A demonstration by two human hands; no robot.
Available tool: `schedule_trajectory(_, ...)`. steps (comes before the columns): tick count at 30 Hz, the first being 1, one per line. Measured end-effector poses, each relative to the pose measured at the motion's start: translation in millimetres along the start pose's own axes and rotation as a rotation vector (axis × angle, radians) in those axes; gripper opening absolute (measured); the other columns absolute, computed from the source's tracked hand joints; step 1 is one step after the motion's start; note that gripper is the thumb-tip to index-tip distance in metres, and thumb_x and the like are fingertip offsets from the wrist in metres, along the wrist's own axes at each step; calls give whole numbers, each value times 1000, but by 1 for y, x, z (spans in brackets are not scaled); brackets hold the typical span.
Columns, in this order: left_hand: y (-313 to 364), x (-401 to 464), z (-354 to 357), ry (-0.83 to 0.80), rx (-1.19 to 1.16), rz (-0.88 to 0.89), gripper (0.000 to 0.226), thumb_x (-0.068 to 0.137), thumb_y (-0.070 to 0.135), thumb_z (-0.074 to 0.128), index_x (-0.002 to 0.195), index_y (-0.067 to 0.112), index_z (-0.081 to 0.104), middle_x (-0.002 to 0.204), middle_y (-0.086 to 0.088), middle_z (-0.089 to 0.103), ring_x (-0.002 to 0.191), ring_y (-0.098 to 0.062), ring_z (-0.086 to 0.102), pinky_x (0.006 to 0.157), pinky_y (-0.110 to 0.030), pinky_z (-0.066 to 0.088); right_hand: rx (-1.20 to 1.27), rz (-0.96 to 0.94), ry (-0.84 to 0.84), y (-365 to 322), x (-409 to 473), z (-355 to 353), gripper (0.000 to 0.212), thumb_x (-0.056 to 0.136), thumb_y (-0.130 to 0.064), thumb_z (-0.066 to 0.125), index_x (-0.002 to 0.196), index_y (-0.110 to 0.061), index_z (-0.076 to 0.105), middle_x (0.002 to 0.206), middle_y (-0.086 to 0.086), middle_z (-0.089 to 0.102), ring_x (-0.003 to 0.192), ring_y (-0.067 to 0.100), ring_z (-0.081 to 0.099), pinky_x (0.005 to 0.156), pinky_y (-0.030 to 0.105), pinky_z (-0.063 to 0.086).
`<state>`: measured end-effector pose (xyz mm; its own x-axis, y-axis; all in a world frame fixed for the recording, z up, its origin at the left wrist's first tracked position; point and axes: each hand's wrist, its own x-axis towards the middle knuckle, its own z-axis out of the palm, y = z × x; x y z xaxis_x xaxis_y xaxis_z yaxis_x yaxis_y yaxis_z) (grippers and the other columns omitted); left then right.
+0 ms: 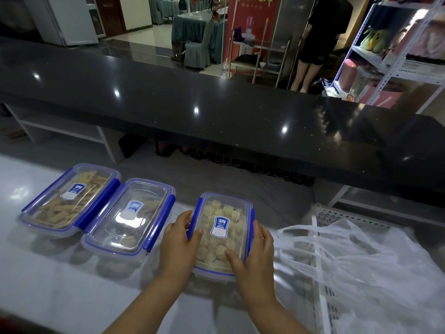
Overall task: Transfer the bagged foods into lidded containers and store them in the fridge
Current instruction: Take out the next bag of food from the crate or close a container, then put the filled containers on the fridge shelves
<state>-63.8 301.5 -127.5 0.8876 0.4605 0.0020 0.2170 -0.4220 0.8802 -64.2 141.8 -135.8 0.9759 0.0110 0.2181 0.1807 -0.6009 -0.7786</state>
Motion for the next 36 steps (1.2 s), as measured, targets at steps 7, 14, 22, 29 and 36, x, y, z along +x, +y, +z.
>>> schedule_trajectory(7,1,-1,-4,-2,25,27,38,88,25,60,125,30,50,107,3,58,93,-8,58,81,-34,55,-262,-154,49,-9,-2,-2,63,84,-38,57,138,-18,30,141,5,34,115,27,56,80,34,57)
schedule_trajectory(14,5,-2,-14,-109,-38,-14,40,88,20,60,126,15,47,106,8,51,96,-12,53,82,-33,51,-69,279,13,-18,-12,-3,62,86,-32,63,137,-15,33,137,0,35,120,17,47,93,31,48)
schedule_trajectory(22,-21,-17,-35,-460,-295,-213,32,87,40,59,112,21,53,104,-5,66,90,-22,65,82,-47,54,50,561,21,-43,-57,10,22,91,-44,51,103,-25,49,97,-5,58,88,13,59,79,29,53)
schedule_trajectory(29,-9,-56,-57,-496,-436,-77,21,93,32,51,114,29,48,102,7,63,88,-10,65,68,-27,52,52,545,222,-69,-113,8,22,92,-40,50,113,-32,55,98,-12,64,88,5,60,70,17,49)
schedule_trajectory(36,40,-118,-45,-636,-568,-35,25,89,35,57,113,34,51,103,12,63,92,-12,66,68,-30,55,-194,532,437,-71,-169,-55,33,89,-49,49,113,-28,56,95,-7,64,83,12,61,71,33,52)
